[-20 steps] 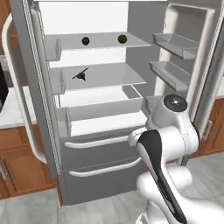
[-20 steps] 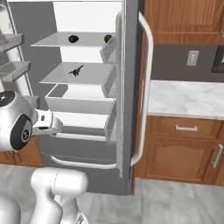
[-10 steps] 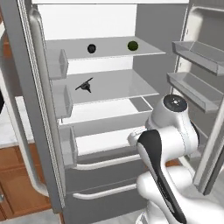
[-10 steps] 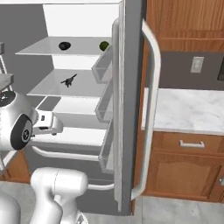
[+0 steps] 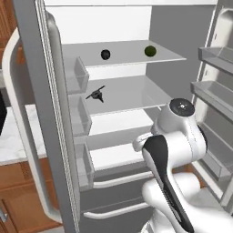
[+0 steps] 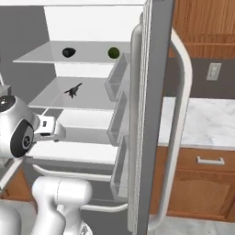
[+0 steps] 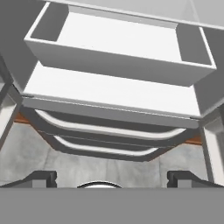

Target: Gather the lime and eggplant from the fridge and place them on a tray on the dining counter. Then gather the steak and fish from the fridge and place them on the other tray.

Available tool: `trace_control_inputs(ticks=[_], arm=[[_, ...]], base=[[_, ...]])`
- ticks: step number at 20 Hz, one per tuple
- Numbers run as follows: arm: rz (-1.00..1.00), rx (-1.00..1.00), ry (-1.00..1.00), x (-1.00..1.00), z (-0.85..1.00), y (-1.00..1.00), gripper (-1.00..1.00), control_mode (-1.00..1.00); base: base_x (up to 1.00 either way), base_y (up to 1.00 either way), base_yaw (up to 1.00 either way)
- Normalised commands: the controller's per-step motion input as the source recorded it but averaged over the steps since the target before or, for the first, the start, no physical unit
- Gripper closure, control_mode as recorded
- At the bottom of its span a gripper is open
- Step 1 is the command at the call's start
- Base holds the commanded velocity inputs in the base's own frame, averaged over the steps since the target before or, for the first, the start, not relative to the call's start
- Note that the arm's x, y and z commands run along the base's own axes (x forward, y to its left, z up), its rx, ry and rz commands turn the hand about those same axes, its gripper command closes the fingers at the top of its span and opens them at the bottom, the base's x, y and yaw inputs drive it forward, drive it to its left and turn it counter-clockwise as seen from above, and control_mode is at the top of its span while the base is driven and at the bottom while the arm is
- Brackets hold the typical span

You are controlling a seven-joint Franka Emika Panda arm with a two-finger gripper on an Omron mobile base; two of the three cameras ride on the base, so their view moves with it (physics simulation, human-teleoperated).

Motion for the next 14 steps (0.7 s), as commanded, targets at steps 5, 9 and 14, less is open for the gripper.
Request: trace_control_inputs(ticks=[5, 9, 14], arm=[[0.0, 0.0, 0.0, 0.0, 0.0, 0.0, -1.0, 1.0], [0.0, 0.0, 0.0, 0.0, 0.0, 0.0, -1.0, 1.0], [0.02, 0.02, 0.0, 0.4, 0.0, 0.14, -1.0, -1.0]], base=[[0.62, 0.03, 0.0], [0.77, 0.01, 0.0], [0.31, 0.04, 0.0]])
